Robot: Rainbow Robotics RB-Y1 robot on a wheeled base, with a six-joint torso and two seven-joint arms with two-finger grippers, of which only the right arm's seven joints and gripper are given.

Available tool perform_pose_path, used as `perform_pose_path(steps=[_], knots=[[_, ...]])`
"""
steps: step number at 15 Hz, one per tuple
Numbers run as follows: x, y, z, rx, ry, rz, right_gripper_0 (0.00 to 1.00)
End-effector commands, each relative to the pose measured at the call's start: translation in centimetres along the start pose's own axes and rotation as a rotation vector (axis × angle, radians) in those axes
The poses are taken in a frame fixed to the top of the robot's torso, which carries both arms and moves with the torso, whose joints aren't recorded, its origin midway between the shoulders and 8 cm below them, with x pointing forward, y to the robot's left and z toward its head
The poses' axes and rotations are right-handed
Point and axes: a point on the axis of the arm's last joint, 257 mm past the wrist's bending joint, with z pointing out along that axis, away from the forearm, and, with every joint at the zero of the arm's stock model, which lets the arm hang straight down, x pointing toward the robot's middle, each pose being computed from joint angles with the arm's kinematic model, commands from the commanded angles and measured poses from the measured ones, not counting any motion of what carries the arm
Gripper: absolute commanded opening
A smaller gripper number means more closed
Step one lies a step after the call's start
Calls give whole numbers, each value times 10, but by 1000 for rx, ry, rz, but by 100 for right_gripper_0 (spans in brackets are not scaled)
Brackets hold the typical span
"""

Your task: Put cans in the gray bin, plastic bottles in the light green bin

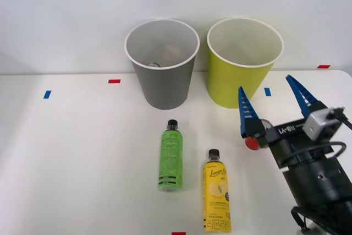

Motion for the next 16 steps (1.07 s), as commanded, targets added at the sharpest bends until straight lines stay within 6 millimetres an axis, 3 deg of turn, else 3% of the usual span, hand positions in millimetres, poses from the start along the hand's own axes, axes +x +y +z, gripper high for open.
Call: perform_pose_path(steps=[1, 5, 8, 14, 16], knots=[[12, -26, -46, 84, 33, 2, 100], [28, -52, -98, 205, 100, 3, 100], [37, -65, -126, 272, 146, -10, 100], [49, -72, -158, 346, 212, -1, 100], [51, -71, -161, 353, 219, 4, 100]])
